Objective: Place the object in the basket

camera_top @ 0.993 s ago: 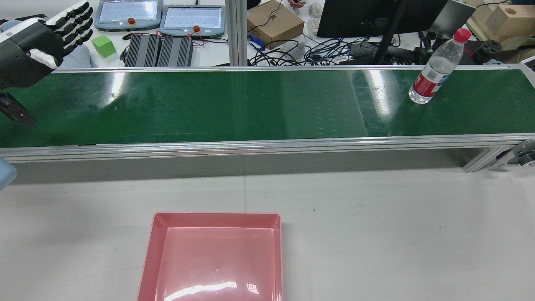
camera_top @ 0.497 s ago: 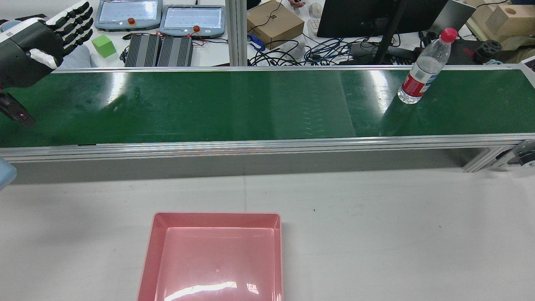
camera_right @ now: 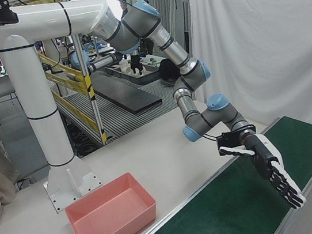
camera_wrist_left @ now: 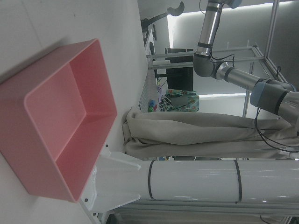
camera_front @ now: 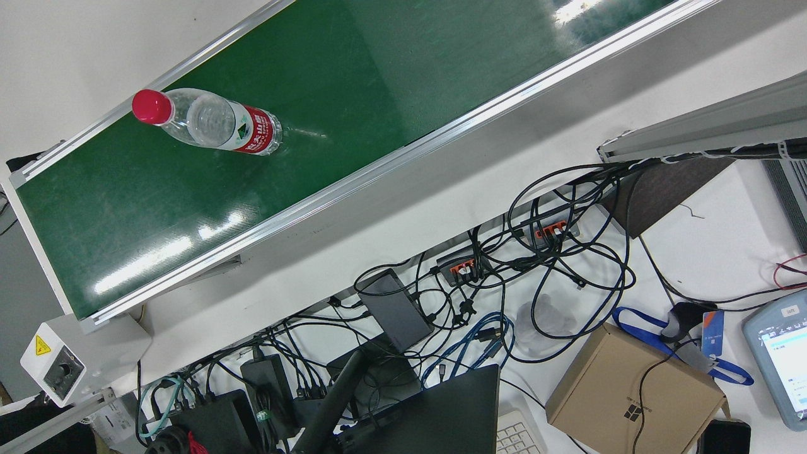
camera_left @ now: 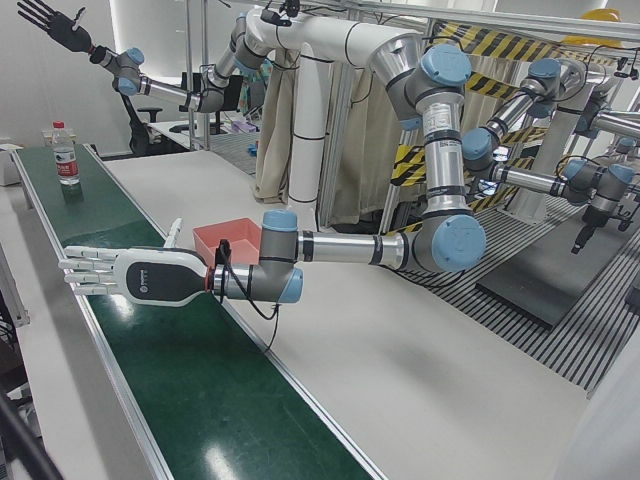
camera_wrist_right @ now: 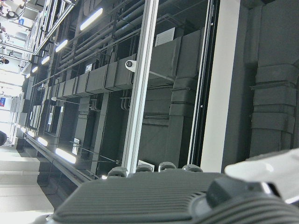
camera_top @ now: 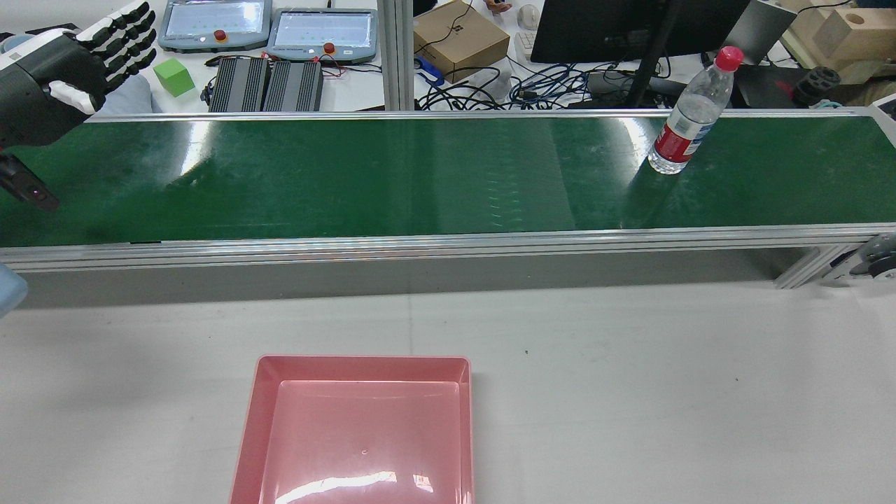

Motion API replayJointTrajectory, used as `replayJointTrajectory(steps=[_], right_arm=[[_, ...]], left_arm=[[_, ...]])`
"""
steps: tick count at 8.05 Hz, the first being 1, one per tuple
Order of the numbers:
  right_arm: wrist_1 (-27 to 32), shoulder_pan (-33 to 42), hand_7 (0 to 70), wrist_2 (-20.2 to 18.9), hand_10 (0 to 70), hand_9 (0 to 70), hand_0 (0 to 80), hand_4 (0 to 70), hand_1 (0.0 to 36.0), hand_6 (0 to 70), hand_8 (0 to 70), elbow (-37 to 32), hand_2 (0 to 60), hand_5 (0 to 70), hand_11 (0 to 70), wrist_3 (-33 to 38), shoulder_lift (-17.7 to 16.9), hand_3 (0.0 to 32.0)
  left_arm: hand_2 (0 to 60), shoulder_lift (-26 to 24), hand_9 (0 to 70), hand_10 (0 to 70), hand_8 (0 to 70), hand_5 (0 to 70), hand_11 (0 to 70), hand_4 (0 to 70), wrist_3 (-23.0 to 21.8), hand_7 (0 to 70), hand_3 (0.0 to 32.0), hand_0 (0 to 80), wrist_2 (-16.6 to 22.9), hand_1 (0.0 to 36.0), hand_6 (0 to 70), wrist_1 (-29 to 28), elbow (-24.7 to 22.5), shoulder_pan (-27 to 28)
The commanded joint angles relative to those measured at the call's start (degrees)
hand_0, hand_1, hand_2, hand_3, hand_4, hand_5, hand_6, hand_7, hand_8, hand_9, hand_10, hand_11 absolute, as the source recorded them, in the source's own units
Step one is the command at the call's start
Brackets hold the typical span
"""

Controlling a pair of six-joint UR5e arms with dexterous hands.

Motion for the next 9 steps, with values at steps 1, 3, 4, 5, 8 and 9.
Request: replayJointTrajectory(steps=[1,3,4,5,8,9], right_arm=[[0.0,0.0,0.0,0.0,0.0,0.0,0.0,0.0,0.0,0.0,0.0,0.0,0.0,0.0,0.0,0.0,0.0,0.0],[0.0,0.0,0.0,0.0,0.0,0.0,0.0,0.0,0.0,0.0,0.0,0.0,0.0,0.0,0.0,0.0,0.0,0.0],[0.0,0.0,0.0,0.0,0.0,0.0,0.0,0.0,0.0,0.0,0.0,0.0,0.0,0.0,0.0,0.0,0.0,0.0],[0.0,0.0,0.0,0.0,0.0,0.0,0.0,0.0,0.0,0.0,0.0,0.0,0.0,0.0,0.0,0.0,0.0,0.0],[0.0,0.0,0.0,0.0,0.0,0.0,0.0,0.0,0.0,0.0,0.0,0.0,0.0,0.0,0.0,0.0,0.0,0.0],[0.0,0.0,0.0,0.0,0.0,0.0,0.0,0.0,0.0,0.0,0.0,-0.1,0.0,0.0,0.0,0.0,0.0,0.0]], left_arm=[[0.0,0.1,0.1,0.9,0.8,6.4,2.2,1.1,0.0,0.0,0.8,49.0,0.0,0.0,0.0,0.0,0.0,0.0],[0.0,0.0,0.0,0.0,0.0,6.2,0.8,0.0,0.0,0.0,1.4,48.4,0.0,0.0,0.0,0.0,0.0,0.0],[0.0,0.1,0.0,0.0,0.0,6.2,0.6,0.0,0.1,0.0,1.6,48.4,-0.1,0.0,0.0,0.0,0.0,0.1],[0.0,0.1,0.0,0.0,0.0,5.8,0.7,0.0,0.2,0.0,1.8,48.6,-0.1,0.1,0.0,0.0,0.1,0.3],[0.0,0.1,0.0,0.0,0.0,5.7,0.9,0.0,0.2,0.0,2.0,48.6,-0.1,0.2,0.0,0.0,0.1,0.3],[0.0,0.1,0.0,0.1,0.0,5.5,1.1,0.0,0.2,0.0,2.2,48.7,-0.1,0.4,0.0,0.2,0.2,0.3]])
